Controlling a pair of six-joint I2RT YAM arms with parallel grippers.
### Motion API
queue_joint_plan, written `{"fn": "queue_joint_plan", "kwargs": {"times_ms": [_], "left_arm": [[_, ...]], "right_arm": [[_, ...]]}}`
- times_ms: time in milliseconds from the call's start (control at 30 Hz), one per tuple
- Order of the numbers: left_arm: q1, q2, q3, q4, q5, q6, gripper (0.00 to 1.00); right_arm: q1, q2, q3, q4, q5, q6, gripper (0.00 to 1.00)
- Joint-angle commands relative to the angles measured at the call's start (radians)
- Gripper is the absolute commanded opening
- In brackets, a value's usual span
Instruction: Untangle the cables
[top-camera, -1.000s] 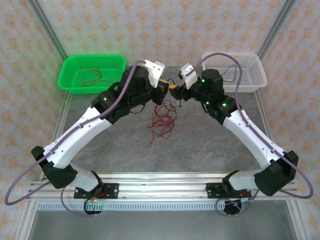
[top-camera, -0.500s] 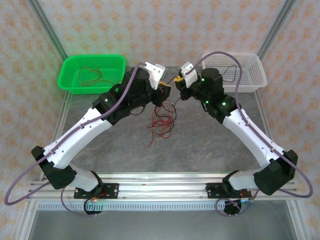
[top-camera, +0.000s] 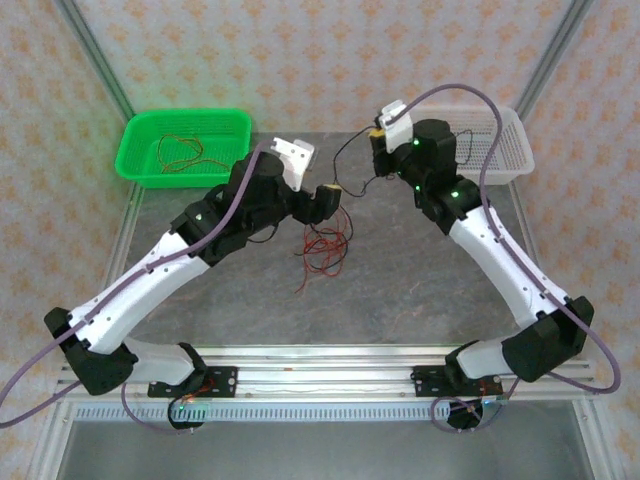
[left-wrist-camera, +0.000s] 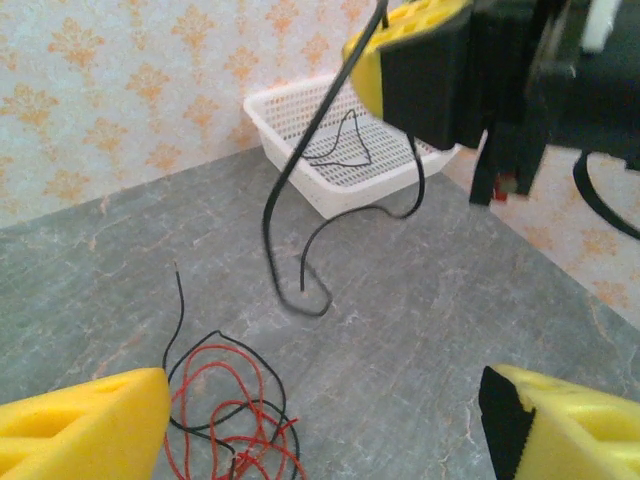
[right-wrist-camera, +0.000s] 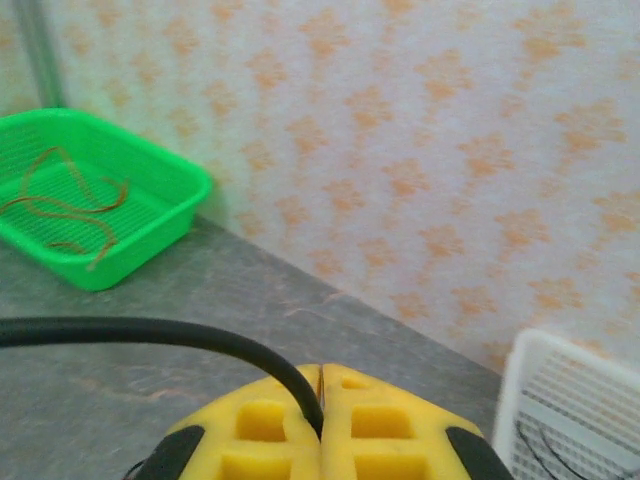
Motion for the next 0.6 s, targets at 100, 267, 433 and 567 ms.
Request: {"fn": "queue_joint_plan", "kwargs": {"times_ms": [100,267,433,567], "left_arm": [[-0.003,-0.090,-0.104,0.114,-0.037,-0.044,0.95],[-0.001,-0.130,-0.151,0.145,-0.059,-0.075,0.99],[-0.002,-0.149,-0.162,0.138,-0.093,-0.097,0.99],[-0.002,-0.160,-0.172,0.137,-0.107,-0.112,0.99]], "right_arm": [[-0.123,0.052,0.080,0.054,0.138,0.097,0.00],[-0.256,0.136,0.137,0.101,0.193,0.186,0.00],[-0.378,0.251,0.239,0.133,0.174,0.286,0.00],[-0.434,0.354,0.325,0.142,0.170,0.320,0.00]]}}
